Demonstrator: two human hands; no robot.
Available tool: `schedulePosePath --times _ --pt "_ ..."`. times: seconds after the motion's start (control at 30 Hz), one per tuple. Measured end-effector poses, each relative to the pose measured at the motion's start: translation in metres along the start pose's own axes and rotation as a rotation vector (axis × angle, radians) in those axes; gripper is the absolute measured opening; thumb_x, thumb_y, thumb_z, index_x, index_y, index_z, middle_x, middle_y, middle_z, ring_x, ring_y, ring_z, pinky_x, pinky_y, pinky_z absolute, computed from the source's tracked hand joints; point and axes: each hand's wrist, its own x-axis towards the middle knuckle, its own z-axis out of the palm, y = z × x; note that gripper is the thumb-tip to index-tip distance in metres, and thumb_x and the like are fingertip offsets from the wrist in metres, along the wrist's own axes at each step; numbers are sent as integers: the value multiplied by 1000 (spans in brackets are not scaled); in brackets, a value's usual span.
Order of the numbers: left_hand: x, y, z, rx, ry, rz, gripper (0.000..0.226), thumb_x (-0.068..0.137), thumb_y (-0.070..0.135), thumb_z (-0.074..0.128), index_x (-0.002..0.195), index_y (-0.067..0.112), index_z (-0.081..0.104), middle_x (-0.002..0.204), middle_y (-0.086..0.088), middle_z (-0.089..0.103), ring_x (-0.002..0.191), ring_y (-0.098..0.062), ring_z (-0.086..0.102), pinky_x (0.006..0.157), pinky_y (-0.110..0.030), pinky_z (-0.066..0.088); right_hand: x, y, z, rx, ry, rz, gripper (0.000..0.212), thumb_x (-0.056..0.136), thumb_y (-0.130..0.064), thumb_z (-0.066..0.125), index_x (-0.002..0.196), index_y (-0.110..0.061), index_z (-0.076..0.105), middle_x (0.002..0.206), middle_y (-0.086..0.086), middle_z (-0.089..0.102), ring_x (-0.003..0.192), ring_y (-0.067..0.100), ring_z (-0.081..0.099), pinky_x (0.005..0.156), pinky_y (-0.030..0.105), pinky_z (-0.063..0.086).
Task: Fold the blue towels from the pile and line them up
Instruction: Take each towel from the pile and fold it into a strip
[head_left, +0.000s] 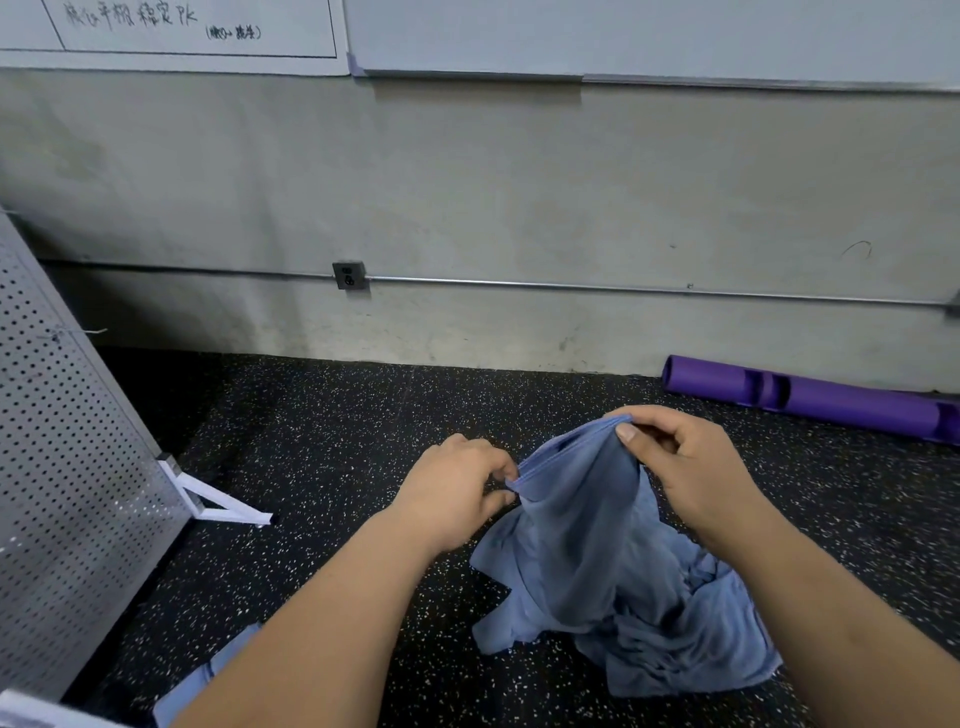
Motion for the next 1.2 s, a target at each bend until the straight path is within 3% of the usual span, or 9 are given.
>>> schedulePosePath --times 0.13,0.3,0.53,0.67,0.8,0.93,1.0,1.13,1.2 --pt "-1 0 -9 -90 102 -4 11 98 39 70 94 35 61 90 21 63 91 -8 57 87 -39 53 4 14 -8 -206 47 -2 20 99 -11 71 102 -29 79 88 -21 77 83 -8 68 74 4 46" --pt "1 2 -22 -166 377 16 5 99 31 65 97 33 60 92 19 61 88 -6 56 80 -35 52 7 26 -15 -395 85 34 15 97 -19 74 101 -33 79 84 -21 74 77 -12 64 66 4 43" --pt "1 -5 -15 -155 322 49 8 99 24 69 98 31 68 91 16 60 89 -9 55 83 -39 52 4 22 -10 -374 126 42 17 98 -19 73 104 -35 77 90 -17 75 83 -15 63 66 1 41" --pt "2 -7 -16 -199 350 27 7 99 25 70 98 32 69 92 17 63 89 -6 59 84 -35 53 3 24 -7 -420 149 8 14 98 -22 73 104 -33 79 91 -19 75 81 -7 66 68 3 41" --pt "1 -11 -13 -161 295 -35 9 98 27 71 94 34 66 91 18 64 87 -6 59 82 -39 55 -2 28 -1 -530 81 18 13 94 -24 78 96 -37 80 95 -20 75 89 -1 68 84 23 53" --pt "2 -13 -16 -154 339 -69 9 100 29 68 95 35 63 93 18 64 88 -8 58 81 -38 54 -1 24 3 -408 203 -66 12 95 -22 78 100 -32 80 96 -16 70 88 -1 65 75 4 42" --pt "1 -13 -15 -125 314 -76 8 100 31 68 95 36 64 92 19 64 89 -7 58 81 -39 54 -2 31 5 -508 85 19 15 94 -24 79 94 -40 79 88 -17 70 82 2 65 70 7 39" --pt "0 -12 -14 -133 324 -83 8 99 31 69 96 35 64 87 19 63 85 -8 56 78 -39 53 -1 25 4 -357 259 -63 14 96 -23 76 100 -36 80 93 -14 70 83 2 64 72 7 42" --pt "1 -13 -15 -132 322 -83 8 99 31 70 94 34 65 86 20 63 85 -8 57 78 -40 53 -1 26 4 -420 153 -9 14 96 -26 76 97 -39 80 91 -15 73 81 -2 64 70 9 42"
